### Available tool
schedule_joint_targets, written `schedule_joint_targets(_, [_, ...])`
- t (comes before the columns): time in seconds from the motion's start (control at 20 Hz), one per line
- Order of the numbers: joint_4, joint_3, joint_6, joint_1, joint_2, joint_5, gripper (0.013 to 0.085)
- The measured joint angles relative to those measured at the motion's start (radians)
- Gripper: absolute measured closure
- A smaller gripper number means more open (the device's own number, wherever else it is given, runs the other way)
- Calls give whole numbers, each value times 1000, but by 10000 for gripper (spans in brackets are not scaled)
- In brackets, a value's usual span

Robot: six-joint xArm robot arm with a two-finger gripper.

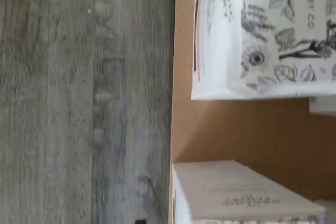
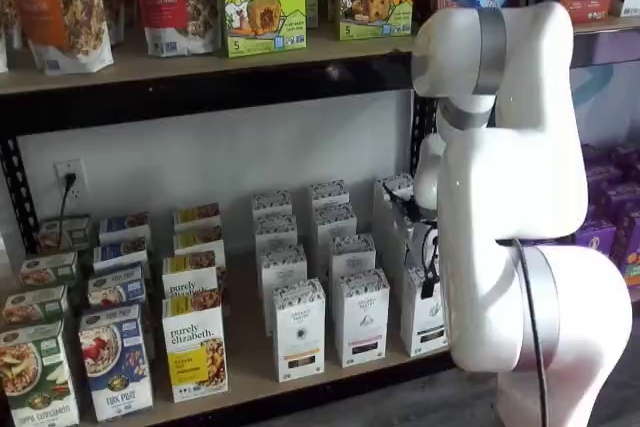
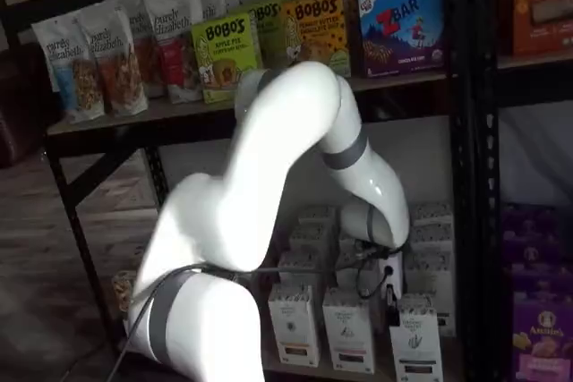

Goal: Pick up the white box with a green strip in the middle, on the bottom shelf, the sixth box from the left

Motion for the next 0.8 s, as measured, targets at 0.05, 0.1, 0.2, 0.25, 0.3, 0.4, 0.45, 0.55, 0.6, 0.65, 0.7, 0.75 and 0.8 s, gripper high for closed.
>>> schedule_joint_targets(0.05, [-18, -14, 17, 0, 10, 5, 130])
schedule_joint_targets(0.1, [-39, -25, 35, 0, 18, 8, 130])
schedule_joint_targets(0.2, [-81, -56, 74, -1, 37, 31, 130])
schedule_joint_targets(0.25, [-99, -73, 89, -1, 45, 50, 130])
schedule_joint_targets(0.3, [-115, -87, 104, -1, 53, 65, 130])
schedule_joint_targets(0.4, [-147, -115, 132, -1, 67, 93, 130])
schedule_joint_targets(0.45, [-168, -127, 152, -1, 73, 105, 130])
schedule_joint_targets(0.55, [-206, -144, 186, 0, 83, 120, 130])
schedule_joint_targets(0.6, [-224, -150, 203, 0, 87, 125, 130])
schedule_joint_targets(0.65, [-245, -155, 222, 1, 91, 127, 130])
schedule_joint_targets(0.7, [-268, -162, 243, 2, 97, 131, 130])
schedule_joint_targets(0.75, [-278, -165, 253, 3, 99, 135, 130])
schedule_joint_targets(0.8, [-292, -170, 266, 4, 103, 139, 130])
